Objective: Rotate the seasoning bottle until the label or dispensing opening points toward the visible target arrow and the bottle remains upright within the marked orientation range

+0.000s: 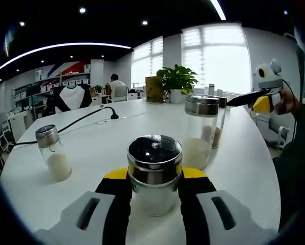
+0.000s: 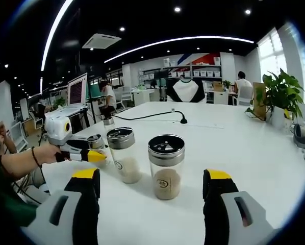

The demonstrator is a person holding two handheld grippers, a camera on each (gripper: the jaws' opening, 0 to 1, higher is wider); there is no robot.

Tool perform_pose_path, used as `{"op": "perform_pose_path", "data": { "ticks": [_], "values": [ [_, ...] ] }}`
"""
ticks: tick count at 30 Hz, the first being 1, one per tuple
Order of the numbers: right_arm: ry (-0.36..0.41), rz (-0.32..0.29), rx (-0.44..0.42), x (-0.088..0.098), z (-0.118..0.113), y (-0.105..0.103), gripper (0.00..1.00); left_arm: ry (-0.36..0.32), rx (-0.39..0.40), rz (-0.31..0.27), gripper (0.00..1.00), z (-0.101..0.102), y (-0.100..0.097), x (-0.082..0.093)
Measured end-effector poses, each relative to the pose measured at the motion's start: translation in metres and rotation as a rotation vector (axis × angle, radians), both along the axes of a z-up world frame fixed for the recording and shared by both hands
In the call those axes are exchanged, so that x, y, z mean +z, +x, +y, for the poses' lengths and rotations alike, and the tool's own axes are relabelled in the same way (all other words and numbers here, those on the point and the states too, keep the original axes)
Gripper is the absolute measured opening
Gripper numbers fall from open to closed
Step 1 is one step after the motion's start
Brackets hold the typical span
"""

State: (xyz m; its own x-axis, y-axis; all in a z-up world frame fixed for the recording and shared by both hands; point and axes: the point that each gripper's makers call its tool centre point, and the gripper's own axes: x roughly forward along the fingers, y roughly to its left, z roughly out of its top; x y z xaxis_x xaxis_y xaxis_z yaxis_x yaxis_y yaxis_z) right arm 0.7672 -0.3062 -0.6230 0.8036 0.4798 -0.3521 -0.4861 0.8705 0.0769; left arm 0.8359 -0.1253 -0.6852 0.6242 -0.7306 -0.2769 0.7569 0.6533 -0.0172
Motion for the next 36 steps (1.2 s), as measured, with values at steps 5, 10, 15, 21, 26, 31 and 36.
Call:
{"op": "perform_pose_path", "data": {
  "ticks": [5,10,15,21,26,31,36],
  "values": [
    [0.002,0.002,0.003,0.000,0.001,-0.001,0.84,-0.001,-0.025,-0.001,0.37,-0.002,-0.001,0.000],
    [0.002,0.006,0.004,-0.002,0.001,-0.002,0.84,0.007,-0.046,-0.003,0.37,-0.002,-0.002,0.000],
    [0.004,0.004,0.005,-0.001,0.001,-0.002,0.84,0.014,-0.058,-0.006,0.37,-0.002,-0.001,-0.001],
    [0.002,0.008,0.004,-0.002,0.000,-0.003,0.84,0.018,-0.070,-0.004,0.37,-0.002,-0.002,0.000],
    [0.002,0.016,-0.003,-0.004,-0.002,-0.003,0.83,0.006,-0.052,0.019,0.38,-0.002,-0.001,-0.001],
    [0.002,0.023,-0.001,-0.006,-0.002,-0.004,0.83,-0.030,-0.013,0.024,0.49,-0.003,-0.001,0.002],
    [-0.011,0.016,0.008,-0.005,-0.001,-0.004,0.83,-0.032,-0.013,0.005,0.52,-0.006,-0.008,0.011]
  ]
}}
